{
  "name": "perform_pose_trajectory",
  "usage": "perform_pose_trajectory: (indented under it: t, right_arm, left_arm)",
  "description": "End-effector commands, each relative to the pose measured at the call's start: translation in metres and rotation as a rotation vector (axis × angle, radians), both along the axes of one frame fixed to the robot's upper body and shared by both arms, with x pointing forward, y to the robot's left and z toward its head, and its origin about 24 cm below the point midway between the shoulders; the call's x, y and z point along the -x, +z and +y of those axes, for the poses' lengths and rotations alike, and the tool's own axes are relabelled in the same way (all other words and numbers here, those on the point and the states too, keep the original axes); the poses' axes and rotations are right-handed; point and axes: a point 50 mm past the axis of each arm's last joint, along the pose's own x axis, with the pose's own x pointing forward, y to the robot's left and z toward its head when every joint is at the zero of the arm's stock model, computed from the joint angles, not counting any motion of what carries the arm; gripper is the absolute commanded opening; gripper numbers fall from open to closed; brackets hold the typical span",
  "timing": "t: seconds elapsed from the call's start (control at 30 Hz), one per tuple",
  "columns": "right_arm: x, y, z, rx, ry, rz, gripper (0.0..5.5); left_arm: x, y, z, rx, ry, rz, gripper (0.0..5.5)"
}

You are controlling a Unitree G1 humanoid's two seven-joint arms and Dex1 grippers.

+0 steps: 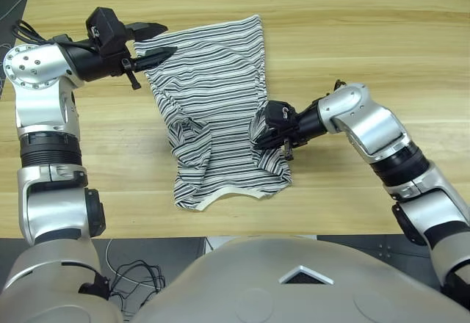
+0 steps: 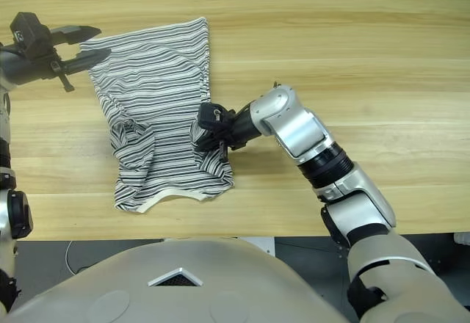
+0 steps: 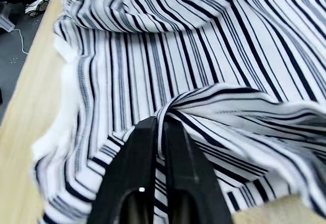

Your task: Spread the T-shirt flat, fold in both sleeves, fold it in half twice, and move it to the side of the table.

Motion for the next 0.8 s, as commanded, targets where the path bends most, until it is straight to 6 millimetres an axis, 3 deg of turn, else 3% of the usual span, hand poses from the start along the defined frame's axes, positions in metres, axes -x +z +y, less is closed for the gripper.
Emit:
perform_pose_trajectory:
  t: [0.03,0.27,0.47,0.53,0.6,0.67,0.73,0.8]
  right_arm:
    - [-0.009,0.010,-0.001,-0.005,0.004,-0.062,0.87]
    - [-0.007,0.037,-0.004,-0.104,0.043,-0.071,0.87]
    - [-0.017,0.039,0.000,-0.142,0.001,-0.095,0.87]
    - [-0.019,0.049,-0.006,-0.184,-0.006,-0.082,0.87]
    - [-0.030,0.068,-0.031,-0.238,-0.042,-0.154,0.87]
    - [-0.039,0.079,-0.073,-0.222,-0.111,-0.290,0.87]
    - [-0.035,0.068,-0.113,-0.065,-0.135,-0.424,0.87]
    - [-0.018,0.049,-0.131,0.081,-0.048,-0.487,1.23]
  left_arm:
    - [0.002,-0.003,0.002,-0.015,-0.011,0.019,1.75]
    - [0.002,0.000,0.000,-0.010,-0.035,0.015,1.75]
    - [0.002,0.000,0.000,-0.005,-0.040,0.014,1.75]
    - [0.004,0.002,0.000,0.022,-0.039,0.007,1.75]
    - [0.013,0.006,0.005,0.029,-0.008,-0.028,1.75]
    - [0.039,0.007,0.013,-0.114,-0.043,-0.069,1.75]
    - [0.071,0.000,0.018,-0.396,-0.138,-0.109,1.75]
    - [0.101,-0.013,0.027,-0.727,-0.280,-0.110,2.08]
